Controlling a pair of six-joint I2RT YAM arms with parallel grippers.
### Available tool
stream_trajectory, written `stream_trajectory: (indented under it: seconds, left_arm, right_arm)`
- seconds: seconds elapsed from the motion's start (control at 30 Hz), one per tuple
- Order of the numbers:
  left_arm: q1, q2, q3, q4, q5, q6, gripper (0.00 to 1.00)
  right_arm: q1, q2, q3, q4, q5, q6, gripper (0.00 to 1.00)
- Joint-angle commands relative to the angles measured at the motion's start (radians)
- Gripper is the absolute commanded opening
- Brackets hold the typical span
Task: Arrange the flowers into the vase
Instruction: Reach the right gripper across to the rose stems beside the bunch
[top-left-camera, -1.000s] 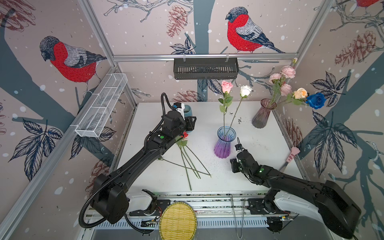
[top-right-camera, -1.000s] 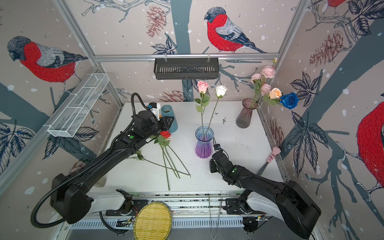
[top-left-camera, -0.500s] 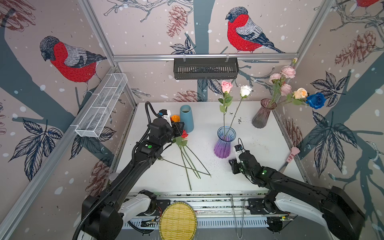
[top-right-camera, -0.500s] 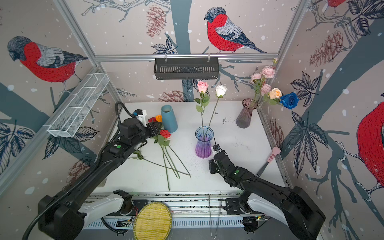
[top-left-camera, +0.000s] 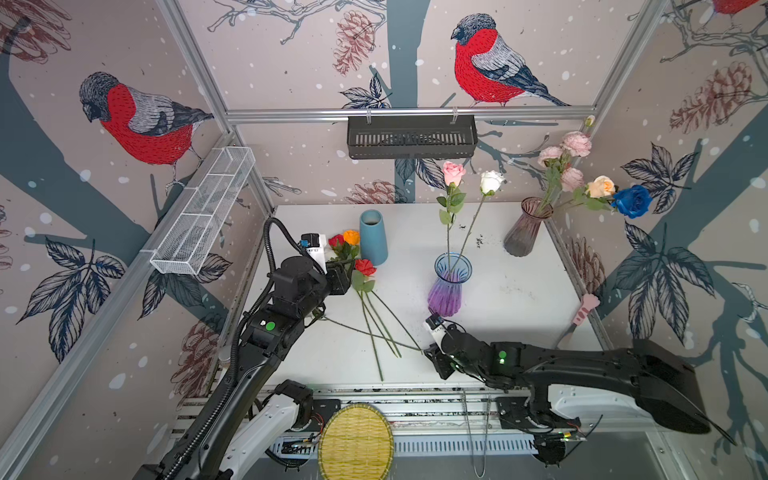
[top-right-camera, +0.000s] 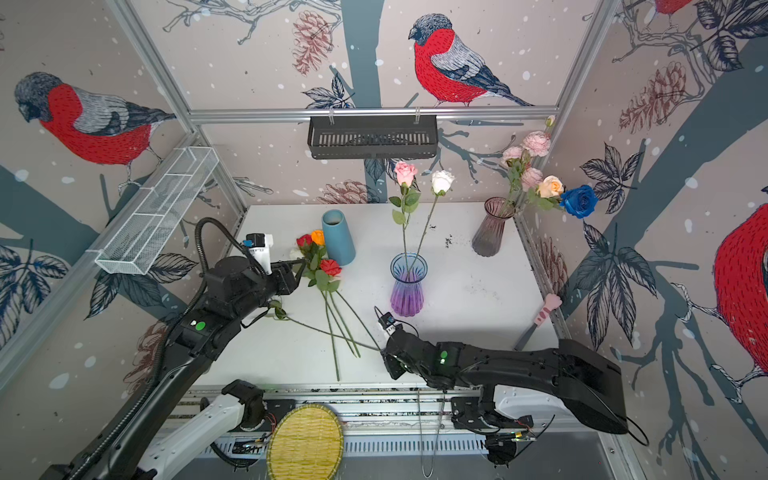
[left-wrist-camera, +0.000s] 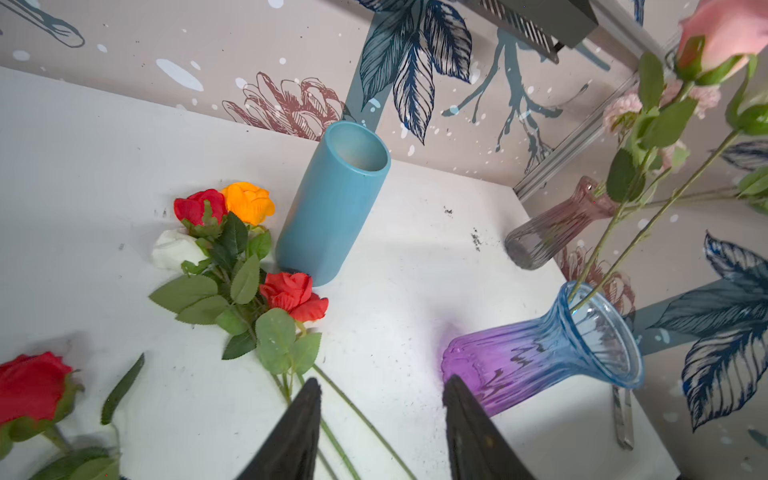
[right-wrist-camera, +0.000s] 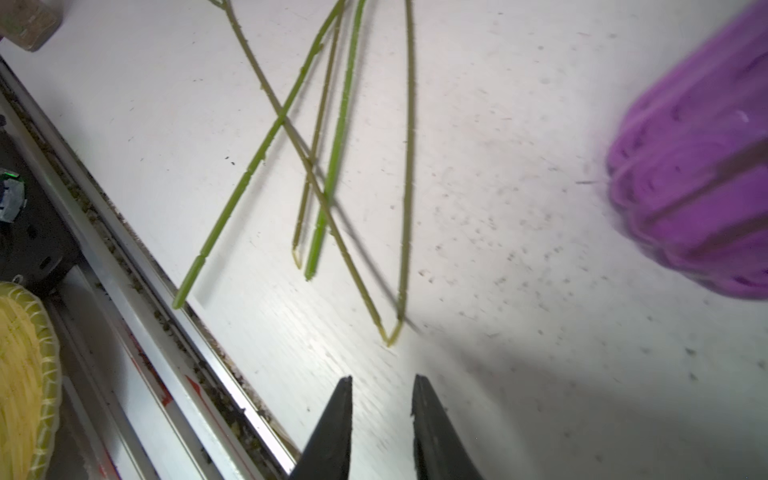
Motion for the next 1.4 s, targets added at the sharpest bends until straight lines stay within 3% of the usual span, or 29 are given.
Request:
stream_trajectory:
  seconds: [0.0, 0.27, 0.47, 0.7, 0.87, 1.07, 1.37]
  left_arm:
    - [0.001, -0.01, 0.0, -0.135, -0.001, 0.111, 0.48]
    - [0.001, -0.2, -0.114, -0.095, -0.124, 0.096, 0.51]
    - [0.001, -0.284, -0.132, -0.099, -0.201, 0.101, 0.53]
    - [-0.01, -0.315, -0.133, -0.116, -0.259, 0.081, 0.52]
    - [-0.025, -0.35, -0.132, -0.125, -0.296, 0.072, 0.51]
    - [-0.024, -0.374, -0.127, -0.144, -0.384, 0.073, 0.52]
    - [-0.023, -0.333, -0.121, -0.153, -0.41, 0.071, 0.49]
  right_arm:
    - [0.024, 0.154, 0.125, -0.023, -0.053, -0.072, 0.28]
    - [0.009, 0.498, 0.522, -0.214, -0.184, -0.069, 0.28]
    - [-0.022, 0.624, 0.808, -0.463, -0.233, -0.067, 0.28]
    - [-0.165, 0.779, 1.198, -0.845, -0.255, -0.175, 0.28]
    - [-0.231, 0.815, 1.238, -0.805, -0.253, -0.179, 0.28]
    - [-0.21, 0.874, 1.226, -0.694, -0.28, -0.116, 0.29]
    - [-0.17, 0.959, 1.253, -0.624, -0.203, 0.004, 0.29]
